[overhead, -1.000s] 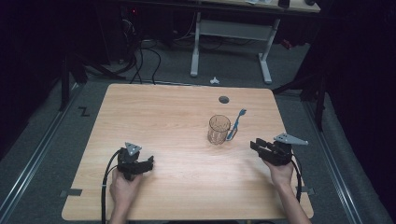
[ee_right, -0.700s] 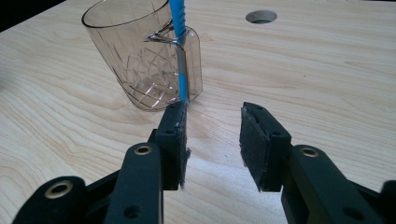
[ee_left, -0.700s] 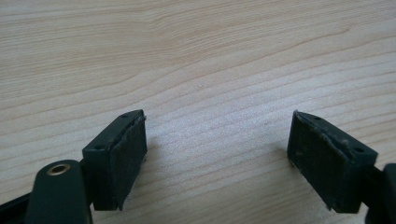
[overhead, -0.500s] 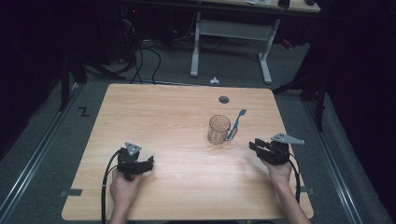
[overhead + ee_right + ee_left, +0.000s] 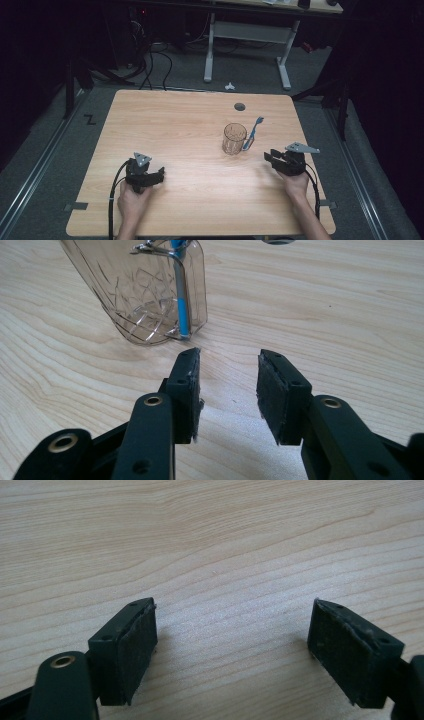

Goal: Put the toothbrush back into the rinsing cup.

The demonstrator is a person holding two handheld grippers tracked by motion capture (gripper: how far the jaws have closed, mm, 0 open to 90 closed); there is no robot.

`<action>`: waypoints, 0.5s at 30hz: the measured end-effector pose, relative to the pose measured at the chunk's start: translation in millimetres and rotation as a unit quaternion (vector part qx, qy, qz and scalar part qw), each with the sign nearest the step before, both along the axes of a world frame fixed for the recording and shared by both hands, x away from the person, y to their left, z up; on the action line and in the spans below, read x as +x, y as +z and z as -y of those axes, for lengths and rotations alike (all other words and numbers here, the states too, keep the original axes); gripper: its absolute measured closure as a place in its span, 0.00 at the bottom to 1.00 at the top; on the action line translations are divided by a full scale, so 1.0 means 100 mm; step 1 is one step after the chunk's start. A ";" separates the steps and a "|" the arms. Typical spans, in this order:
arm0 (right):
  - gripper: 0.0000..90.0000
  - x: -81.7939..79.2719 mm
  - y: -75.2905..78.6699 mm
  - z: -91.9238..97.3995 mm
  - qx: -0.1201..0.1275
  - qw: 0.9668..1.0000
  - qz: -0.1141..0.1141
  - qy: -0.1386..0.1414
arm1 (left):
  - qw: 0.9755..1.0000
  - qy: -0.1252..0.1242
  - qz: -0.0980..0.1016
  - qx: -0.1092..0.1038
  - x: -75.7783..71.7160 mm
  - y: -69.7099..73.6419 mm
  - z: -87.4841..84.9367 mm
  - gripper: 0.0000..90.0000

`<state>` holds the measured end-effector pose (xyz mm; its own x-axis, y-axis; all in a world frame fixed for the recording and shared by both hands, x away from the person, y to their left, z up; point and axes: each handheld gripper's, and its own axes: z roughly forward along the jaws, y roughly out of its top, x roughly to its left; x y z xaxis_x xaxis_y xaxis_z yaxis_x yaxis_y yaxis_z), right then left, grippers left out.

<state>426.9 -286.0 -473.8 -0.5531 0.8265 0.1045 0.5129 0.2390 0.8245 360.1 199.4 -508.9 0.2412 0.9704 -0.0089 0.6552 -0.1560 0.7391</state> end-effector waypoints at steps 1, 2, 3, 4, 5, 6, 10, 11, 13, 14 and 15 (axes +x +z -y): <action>0.69 0.01 -0.01 0.00 0.000 1.000 -0.002 0.000 | 1.000 0.000 0.000 0.000 0.00 0.00 0.00 0.23; 0.69 0.01 -0.02 -0.01 -0.001 1.000 -0.002 0.000 | 1.000 0.000 0.000 0.000 0.00 0.00 0.00 0.23; 0.69 0.01 -0.03 -0.02 -0.002 1.000 -0.005 -0.003 | 1.000 0.000 0.000 0.000 0.00 0.00 0.00 0.23; 0.69 0.02 -0.04 -0.02 -0.006 1.000 -0.006 -0.002 | 1.000 0.000 0.000 0.000 0.00 0.00 0.00 0.23; 0.68 0.03 -0.05 -0.02 -0.009 1.000 -0.008 -0.002 | 1.000 0.000 0.000 0.000 0.00 0.00 0.00 0.23; 0.68 0.04 -0.06 -0.03 -0.012 1.000 -0.009 -0.002 | 1.000 0.000 0.000 0.000 0.00 0.00 0.00 0.23; 0.68 0.07 -0.12 -0.04 -0.025 1.000 -0.015 -0.003 | 1.000 0.000 0.000 0.000 0.00 0.00 0.00 0.23; 0.68 0.08 -0.13 -0.05 -0.029 0.999 -0.017 -0.005 | 1.000 0.000 0.000 0.000 0.00 0.00 0.00 0.23; 0.67 0.09 -0.16 -0.06 -0.032 0.999 -0.021 -0.006 | 1.000 0.000 0.000 0.000 0.00 0.00 0.00 0.23; 0.67 0.09 -0.16 -0.06 -0.032 0.999 -0.023 -0.006 | 1.000 0.000 0.000 0.000 0.00 0.00 0.00 0.23; 0.67 0.10 -0.17 -0.07 -0.034 0.999 -0.023 -0.007 | 1.000 0.000 0.000 0.000 0.00 0.00 0.00 0.23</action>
<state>436.7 -279.1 -491.0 -0.5375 0.8401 0.0732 0.5541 0.2864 0.7816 360.1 199.4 -508.9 0.2411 0.9705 -0.0092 0.6553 -0.1558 0.7391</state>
